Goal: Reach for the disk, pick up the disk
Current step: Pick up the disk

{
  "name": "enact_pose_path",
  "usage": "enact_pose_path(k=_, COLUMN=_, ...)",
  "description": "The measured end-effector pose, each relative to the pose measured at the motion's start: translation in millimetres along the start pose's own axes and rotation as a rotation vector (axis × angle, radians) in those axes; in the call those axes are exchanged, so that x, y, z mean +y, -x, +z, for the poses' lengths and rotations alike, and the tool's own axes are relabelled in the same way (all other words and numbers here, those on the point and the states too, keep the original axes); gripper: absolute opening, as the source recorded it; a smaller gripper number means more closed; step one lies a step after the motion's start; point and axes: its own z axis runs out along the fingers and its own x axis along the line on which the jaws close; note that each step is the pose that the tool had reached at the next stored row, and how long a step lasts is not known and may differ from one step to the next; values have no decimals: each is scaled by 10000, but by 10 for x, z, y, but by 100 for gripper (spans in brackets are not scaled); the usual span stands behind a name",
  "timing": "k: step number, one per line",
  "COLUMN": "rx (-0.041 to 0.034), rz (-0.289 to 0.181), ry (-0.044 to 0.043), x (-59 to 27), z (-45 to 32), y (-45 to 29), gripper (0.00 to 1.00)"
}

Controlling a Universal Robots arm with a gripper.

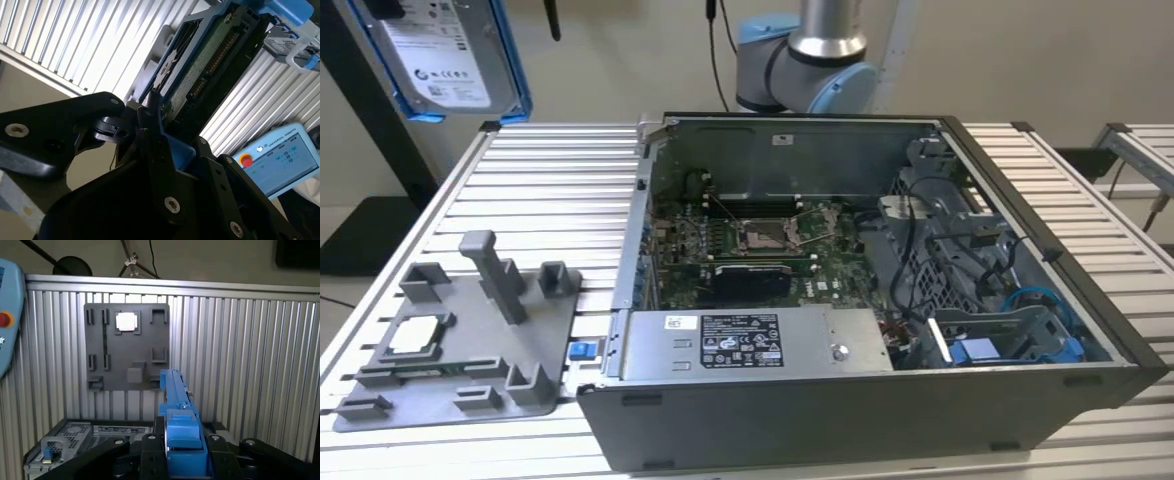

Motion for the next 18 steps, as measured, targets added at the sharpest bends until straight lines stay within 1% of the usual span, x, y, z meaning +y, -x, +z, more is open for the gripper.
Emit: enact_pose_path(k=18, rx=-1, rz=4, ry=62, x=-815, z=74, y=-13, gripper=0)
